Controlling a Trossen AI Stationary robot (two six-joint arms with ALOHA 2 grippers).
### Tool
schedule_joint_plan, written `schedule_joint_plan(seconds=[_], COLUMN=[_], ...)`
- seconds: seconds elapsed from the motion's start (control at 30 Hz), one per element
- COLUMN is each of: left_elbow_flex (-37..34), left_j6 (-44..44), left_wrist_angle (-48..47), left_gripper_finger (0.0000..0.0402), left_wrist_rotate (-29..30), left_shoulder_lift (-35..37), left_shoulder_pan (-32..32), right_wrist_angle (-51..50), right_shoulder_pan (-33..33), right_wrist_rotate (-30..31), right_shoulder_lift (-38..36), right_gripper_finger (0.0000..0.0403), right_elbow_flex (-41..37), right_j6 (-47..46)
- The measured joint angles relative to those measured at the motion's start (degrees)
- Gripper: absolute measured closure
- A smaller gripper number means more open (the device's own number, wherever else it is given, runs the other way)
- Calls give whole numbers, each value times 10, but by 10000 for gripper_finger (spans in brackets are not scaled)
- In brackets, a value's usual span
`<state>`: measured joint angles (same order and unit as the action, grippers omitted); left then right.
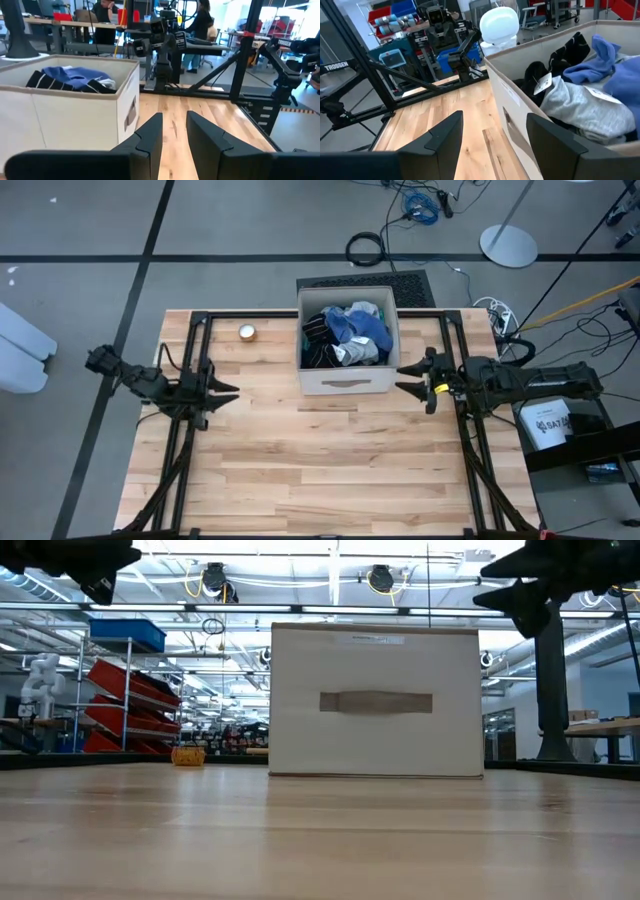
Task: Sort clothes
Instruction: Return to Home Position
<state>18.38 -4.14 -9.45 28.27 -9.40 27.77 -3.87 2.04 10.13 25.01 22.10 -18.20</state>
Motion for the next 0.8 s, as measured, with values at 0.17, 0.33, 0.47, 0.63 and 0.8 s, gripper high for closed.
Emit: schedule_joint_plan(seconds=[0.17,0.33,0.47,0.63,0.8], left_elbow_flex=[-20,-60,-92,-123,-124], left_j6=[0,0,0,1,3], left_wrist_angle=[31,79,125,172,179], left_gripper_finger=[307,307,307,307,307], left_wrist_rotate=[0,-23,-33,-52,-78], left_shoulder_lift=[16,25,26,26,26], left_shoulder_pan=[0,0,-1,-19,-63], right_wrist_angle=[33,77,127,135,136], right_shoulder_pan=[0,0,0,0,-2], right_wrist_rotate=[0,0,-33,-45,-40], right_shoulder_lift=[-32,-59,-68,-68,-68], right_gripper_finger=[197,197,197,197,197], right_elbow_flex=[-43,-84,-115,-127,-128], right_j6=[-1,-2,-2,-1,14])
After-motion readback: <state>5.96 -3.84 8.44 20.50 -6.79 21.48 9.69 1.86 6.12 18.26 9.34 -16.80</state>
